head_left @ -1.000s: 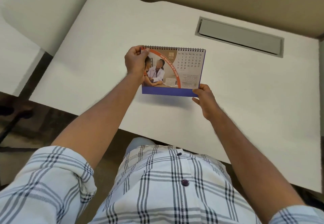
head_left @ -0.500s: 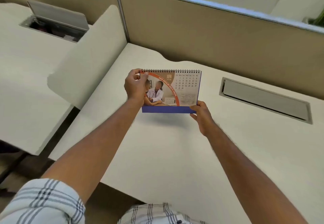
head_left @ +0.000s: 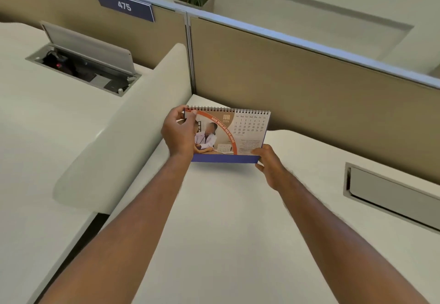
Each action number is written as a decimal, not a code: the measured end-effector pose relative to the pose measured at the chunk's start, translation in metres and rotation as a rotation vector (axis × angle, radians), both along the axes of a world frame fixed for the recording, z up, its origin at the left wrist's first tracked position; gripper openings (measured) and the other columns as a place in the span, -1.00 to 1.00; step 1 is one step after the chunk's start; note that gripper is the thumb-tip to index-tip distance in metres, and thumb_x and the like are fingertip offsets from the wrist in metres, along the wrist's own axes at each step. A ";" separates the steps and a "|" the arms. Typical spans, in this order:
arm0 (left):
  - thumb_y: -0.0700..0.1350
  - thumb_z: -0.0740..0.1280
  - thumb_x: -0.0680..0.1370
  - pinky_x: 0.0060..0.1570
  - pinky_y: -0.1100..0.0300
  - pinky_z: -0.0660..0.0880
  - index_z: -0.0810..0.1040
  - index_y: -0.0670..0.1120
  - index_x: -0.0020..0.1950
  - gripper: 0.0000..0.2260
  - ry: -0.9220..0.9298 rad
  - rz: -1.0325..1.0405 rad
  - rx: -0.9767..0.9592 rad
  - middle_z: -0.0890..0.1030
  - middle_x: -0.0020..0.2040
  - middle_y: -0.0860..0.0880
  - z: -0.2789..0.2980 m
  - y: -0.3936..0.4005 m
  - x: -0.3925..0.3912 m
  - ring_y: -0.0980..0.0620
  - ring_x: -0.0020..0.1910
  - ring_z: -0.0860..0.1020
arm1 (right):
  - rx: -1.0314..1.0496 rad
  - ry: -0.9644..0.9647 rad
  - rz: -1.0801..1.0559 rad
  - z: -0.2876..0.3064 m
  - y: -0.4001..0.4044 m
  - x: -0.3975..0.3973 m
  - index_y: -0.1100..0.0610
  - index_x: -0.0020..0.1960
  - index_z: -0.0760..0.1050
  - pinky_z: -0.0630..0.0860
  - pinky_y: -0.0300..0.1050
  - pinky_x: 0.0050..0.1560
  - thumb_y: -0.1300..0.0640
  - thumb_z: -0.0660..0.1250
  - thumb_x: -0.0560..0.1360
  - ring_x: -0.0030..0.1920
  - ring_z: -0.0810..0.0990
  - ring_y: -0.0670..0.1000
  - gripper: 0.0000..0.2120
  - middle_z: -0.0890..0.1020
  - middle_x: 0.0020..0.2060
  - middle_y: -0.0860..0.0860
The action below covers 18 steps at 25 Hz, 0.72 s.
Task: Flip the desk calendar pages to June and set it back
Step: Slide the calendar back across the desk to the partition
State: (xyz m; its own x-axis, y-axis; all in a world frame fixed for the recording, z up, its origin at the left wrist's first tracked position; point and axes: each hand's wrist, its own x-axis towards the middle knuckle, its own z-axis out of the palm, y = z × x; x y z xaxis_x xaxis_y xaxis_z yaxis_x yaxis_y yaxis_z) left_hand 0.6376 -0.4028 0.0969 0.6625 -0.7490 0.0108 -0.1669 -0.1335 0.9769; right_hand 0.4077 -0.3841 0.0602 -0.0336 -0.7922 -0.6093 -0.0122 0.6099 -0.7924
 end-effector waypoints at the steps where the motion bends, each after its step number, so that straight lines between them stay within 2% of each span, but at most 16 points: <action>1: -0.03 0.46 0.52 -0.32 0.53 0.47 0.67 0.02 0.09 -0.84 0.014 0.016 -0.004 0.63 -0.17 0.18 -0.007 -0.013 0.007 0.38 -0.23 0.61 | -0.002 0.003 0.006 -0.004 -0.018 0.008 0.10 0.38 0.33 0.43 -0.04 0.15 0.24 0.29 0.57 0.27 0.53 0.11 -0.60 0.56 0.31 0.08; 4: -0.08 0.46 0.53 -0.30 0.50 0.50 0.67 -0.03 0.11 -0.83 0.023 0.030 -0.031 0.63 -0.17 0.21 -0.027 -0.048 0.022 0.44 -0.23 0.60 | -0.023 -0.002 0.005 -0.015 -0.066 0.026 0.09 0.34 0.34 0.47 -0.09 0.13 0.27 0.27 0.59 0.29 0.51 0.12 -0.65 0.55 0.32 0.08; 7: -0.10 0.45 0.55 -0.30 0.46 0.55 0.65 -0.04 0.12 -0.85 0.014 0.005 -0.065 0.67 -0.08 0.11 -0.043 -0.071 0.027 0.38 -0.18 0.64 | -0.033 -0.009 0.004 -0.028 -0.099 0.035 0.08 0.36 0.32 0.37 0.06 0.39 0.28 0.25 0.60 0.37 0.46 0.14 -0.63 0.53 0.36 0.08; 9: -0.10 0.44 0.57 -0.30 0.37 0.61 0.64 -0.05 0.16 -0.82 0.025 0.011 -0.065 0.69 -0.03 0.07 -0.056 -0.078 0.030 0.33 -0.15 0.67 | -0.033 0.001 0.002 -0.037 -0.111 0.037 0.09 0.41 0.30 0.38 0.05 0.36 0.28 0.26 0.60 0.36 0.46 0.14 -0.60 0.52 0.37 0.08; 12: -0.04 0.43 0.59 -0.30 0.32 0.64 0.60 0.04 0.20 -0.81 0.025 -0.014 -0.082 0.66 -0.05 0.22 -0.070 -0.079 0.031 0.25 -0.11 0.70 | -0.056 0.009 0.008 -0.050 -0.117 0.034 0.09 0.42 0.30 0.43 -0.05 0.24 0.27 0.27 0.60 0.29 0.48 0.10 -0.58 0.52 0.36 0.07; 15: -0.03 0.41 0.60 -0.27 0.34 0.64 0.56 0.11 0.22 -0.79 0.022 -0.062 -0.089 0.66 -0.05 0.34 -0.078 -0.083 0.027 0.27 -0.05 0.69 | -0.041 0.025 0.006 -0.066 -0.119 0.029 0.04 0.39 0.30 0.39 -0.03 0.26 0.24 0.29 0.60 0.30 0.47 0.10 -0.60 0.50 0.35 0.03; 18: -0.06 0.42 0.60 -0.18 0.36 0.64 0.54 0.05 0.31 -0.71 0.014 -0.064 -0.062 0.66 0.03 0.24 -0.088 -0.081 0.025 0.30 -0.01 0.67 | -0.040 0.031 0.002 -0.075 -0.120 0.030 0.02 0.37 0.29 0.43 -0.03 0.25 0.25 0.32 0.59 0.31 0.47 0.11 -0.58 0.49 0.35 0.03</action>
State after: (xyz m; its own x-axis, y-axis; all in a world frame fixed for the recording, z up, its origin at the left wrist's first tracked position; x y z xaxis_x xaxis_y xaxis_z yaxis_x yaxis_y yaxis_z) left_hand 0.6629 -0.4840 0.0089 0.6140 -0.7878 0.0496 -0.1591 -0.0620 0.9853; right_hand 0.4382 -0.5037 -0.0151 -0.0508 -0.8161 -0.5756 -0.0382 0.5775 -0.8155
